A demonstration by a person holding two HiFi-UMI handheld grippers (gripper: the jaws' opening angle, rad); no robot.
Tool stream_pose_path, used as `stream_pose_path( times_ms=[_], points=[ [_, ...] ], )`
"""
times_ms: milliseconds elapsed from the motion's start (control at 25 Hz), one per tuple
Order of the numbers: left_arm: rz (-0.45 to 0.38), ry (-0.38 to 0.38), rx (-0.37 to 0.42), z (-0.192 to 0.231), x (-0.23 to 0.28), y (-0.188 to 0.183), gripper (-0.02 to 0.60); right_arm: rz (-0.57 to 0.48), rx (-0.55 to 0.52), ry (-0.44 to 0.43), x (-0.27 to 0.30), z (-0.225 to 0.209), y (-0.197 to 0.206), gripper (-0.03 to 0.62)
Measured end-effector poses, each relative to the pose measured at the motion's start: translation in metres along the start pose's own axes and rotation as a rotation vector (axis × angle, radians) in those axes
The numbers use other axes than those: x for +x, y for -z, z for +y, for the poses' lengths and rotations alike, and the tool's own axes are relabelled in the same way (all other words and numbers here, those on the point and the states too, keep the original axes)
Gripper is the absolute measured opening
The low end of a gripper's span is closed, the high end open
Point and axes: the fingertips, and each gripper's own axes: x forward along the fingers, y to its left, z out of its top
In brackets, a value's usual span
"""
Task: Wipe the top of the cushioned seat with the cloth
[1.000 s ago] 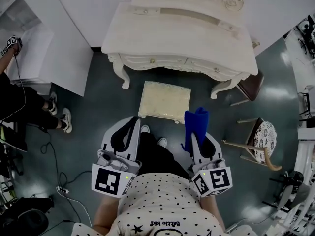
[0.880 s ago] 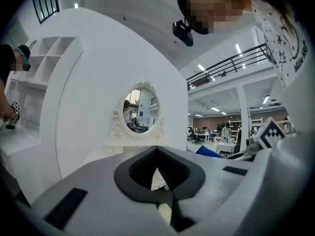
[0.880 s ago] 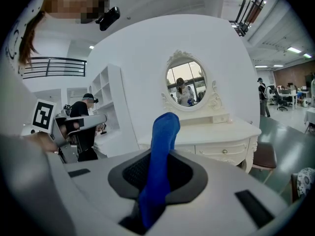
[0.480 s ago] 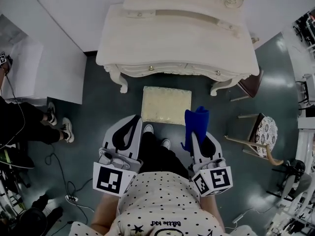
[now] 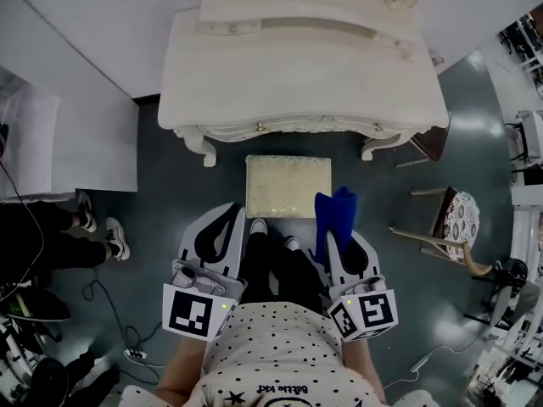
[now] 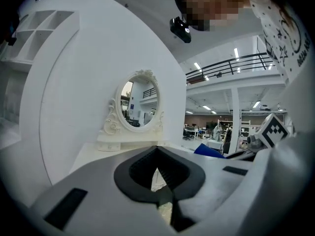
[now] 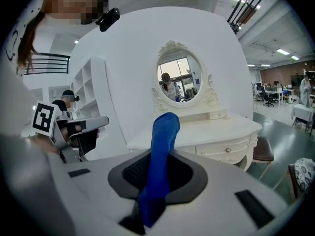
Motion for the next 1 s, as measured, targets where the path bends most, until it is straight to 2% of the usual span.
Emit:
stream_pose_path(
  times_ms=[200,440,640,1000],
  points=[
    [0.011,-0.005,-0.019,0.005,0.002,0.004,-0.002,0.005,-0.001,0.006,0.005,0.0,-0.002,0.069],
    [0.032,-0.008,0.003,0.003,0.005,0.01,-0.002,0.013,-0.002,0.007,0.007,-0.008,-0.004,0.069],
    [0.036,-0.028,-0.032,-0.003,0.012,0.011,-0.002,0.023,-0.006,-0.002,0.01,-0.018,-0.006,0.069],
    [0.037,-0.034,0.016,0.005,0.042,0.032,-0.002,0.076,-0.037,-0.013,0.032,-0.05,0.014,0.069]
  ],
)
